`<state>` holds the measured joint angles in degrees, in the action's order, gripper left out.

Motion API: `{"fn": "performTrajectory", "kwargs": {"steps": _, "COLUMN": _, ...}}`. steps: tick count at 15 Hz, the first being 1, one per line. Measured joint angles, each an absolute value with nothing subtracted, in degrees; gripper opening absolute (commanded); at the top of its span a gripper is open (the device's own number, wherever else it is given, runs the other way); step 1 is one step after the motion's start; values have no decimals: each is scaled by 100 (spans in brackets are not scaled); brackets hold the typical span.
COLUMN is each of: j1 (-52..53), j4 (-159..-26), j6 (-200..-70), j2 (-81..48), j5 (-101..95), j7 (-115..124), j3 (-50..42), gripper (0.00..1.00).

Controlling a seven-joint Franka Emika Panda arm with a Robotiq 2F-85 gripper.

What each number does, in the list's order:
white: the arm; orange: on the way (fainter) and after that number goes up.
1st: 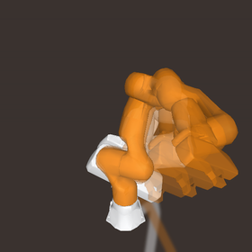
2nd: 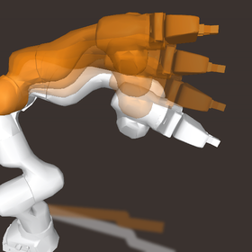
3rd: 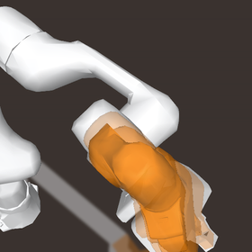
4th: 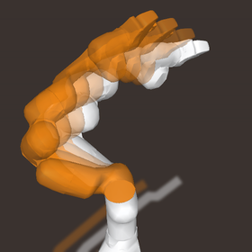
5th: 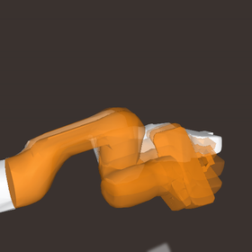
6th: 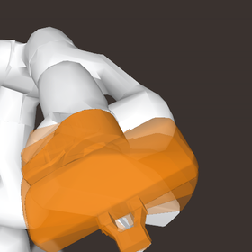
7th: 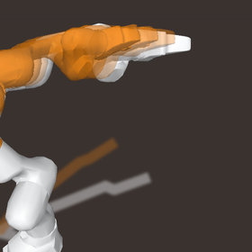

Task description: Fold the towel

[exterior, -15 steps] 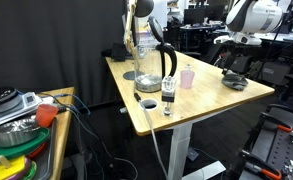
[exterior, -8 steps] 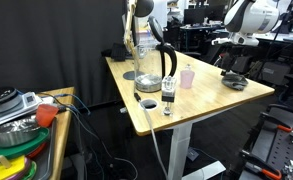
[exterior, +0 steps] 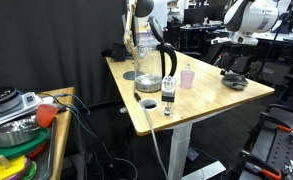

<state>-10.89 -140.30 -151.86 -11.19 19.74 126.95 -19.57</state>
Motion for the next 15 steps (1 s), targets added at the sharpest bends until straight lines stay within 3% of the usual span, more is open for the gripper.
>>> {"fn": "performTrajectory", "kwargs": {"steps": 15, "j1": -1064, "j4": -14034, "j6": -15188, "j2": -1282, "j5": 1853, "j7": 13573, "j3": -1967, "gripper": 100}}
